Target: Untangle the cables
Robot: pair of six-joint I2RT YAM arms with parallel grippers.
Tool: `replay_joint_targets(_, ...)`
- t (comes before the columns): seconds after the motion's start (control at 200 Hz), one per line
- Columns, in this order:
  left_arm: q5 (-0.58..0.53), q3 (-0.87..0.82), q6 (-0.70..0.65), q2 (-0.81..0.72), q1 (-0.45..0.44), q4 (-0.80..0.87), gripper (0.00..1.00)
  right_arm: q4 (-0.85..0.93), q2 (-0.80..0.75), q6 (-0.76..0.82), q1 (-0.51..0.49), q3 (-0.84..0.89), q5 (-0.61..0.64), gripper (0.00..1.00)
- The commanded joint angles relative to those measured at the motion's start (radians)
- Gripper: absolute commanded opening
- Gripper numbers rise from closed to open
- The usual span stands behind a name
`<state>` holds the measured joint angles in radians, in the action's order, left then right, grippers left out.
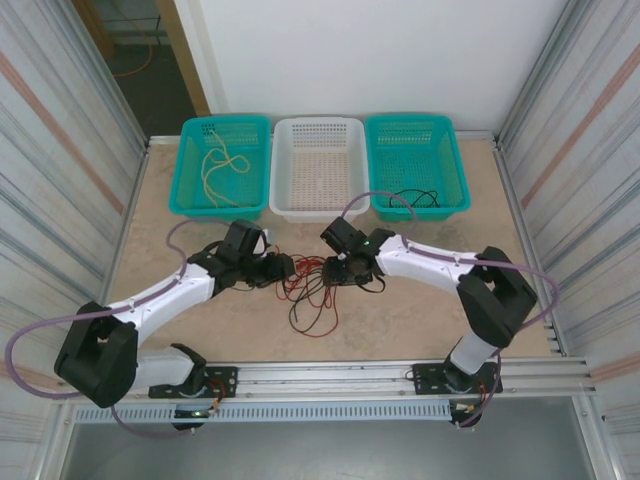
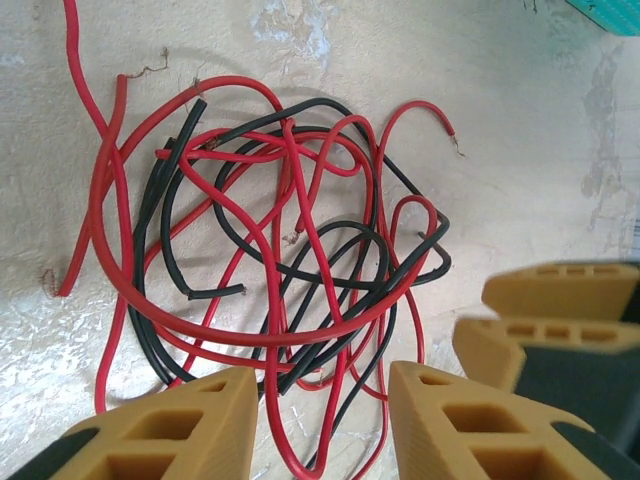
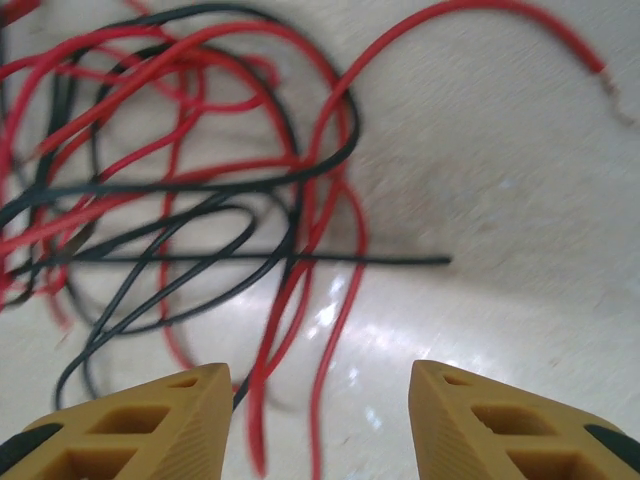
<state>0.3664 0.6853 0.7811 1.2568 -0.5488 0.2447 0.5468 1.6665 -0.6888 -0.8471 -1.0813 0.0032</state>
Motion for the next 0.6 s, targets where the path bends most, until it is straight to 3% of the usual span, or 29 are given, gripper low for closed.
replay_joint_targets(0.0,0.027,0.007,-0.022,0.007,0.007,0.0,0.39,0.015,0.065,0.105,0.017,-0.071,0.035,0.54)
replay_joint_targets(0.266,0.026,0.013,-0.028,0.021,0.013,0.003,0.36,-0.018,0.159,0.199,0.07,-0.119,-0.015,0.53)
replay_joint_targets(0.501,0.02,0.008,-0.029,0.013,0.024,0.008,0.36,-0.069,0.153,0.231,0.07,-0.089,-0.036,0.51)
replay_joint_targets(0.596,0.016,0.008,-0.026,0.013,0.024,0.008,0.36,-0.084,0.145,0.244,0.071,-0.082,-0.047,0.44)
